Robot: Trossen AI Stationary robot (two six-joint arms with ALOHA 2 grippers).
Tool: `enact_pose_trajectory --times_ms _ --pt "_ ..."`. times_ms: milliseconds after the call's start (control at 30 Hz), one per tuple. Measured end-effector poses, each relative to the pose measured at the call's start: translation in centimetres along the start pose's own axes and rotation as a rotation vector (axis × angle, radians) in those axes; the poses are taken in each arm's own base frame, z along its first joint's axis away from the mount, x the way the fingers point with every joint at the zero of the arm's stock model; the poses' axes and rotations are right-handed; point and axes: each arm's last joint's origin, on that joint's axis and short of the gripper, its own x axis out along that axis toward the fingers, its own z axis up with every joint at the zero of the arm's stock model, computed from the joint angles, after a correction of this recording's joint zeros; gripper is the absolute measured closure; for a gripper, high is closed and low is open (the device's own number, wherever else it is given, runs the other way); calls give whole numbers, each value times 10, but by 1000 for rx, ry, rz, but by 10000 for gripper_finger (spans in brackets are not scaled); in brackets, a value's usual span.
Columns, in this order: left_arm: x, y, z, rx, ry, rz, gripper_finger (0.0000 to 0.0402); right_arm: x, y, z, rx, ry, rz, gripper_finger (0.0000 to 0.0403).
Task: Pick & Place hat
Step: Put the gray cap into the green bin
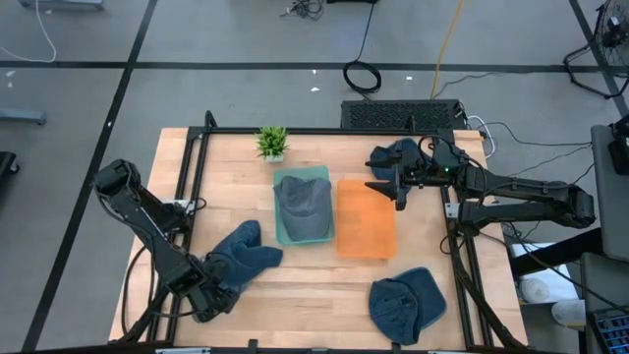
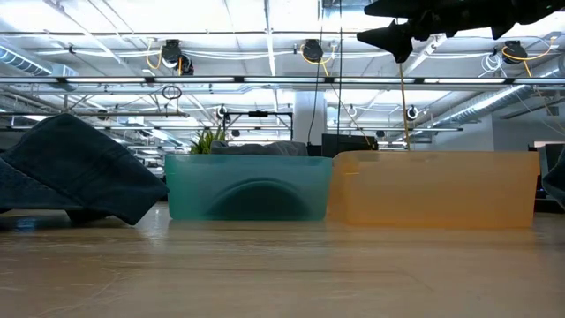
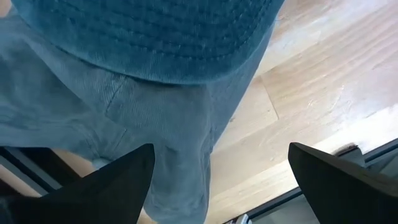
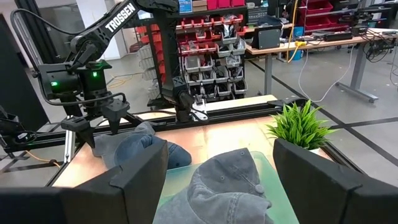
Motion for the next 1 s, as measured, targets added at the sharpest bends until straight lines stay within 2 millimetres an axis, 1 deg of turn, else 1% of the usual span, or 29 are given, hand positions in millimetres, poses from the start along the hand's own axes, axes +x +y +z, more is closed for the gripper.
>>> enact_pose_trajectory --times_ms 333,667,833,1000 --pt "0 0 -1 -1 18 7 23 0 0 0 -26 0 0 124" --pt "0 -3 -5 4 32 -38 23 0 0 0 -30 0 0 124" --pt "0 -1 -9 30 5 -48 23 0 0 0 -29 0 0 124" --pt "0 -2 -7 61 -1 -48 23 0 0 0 -44 1 0 124"
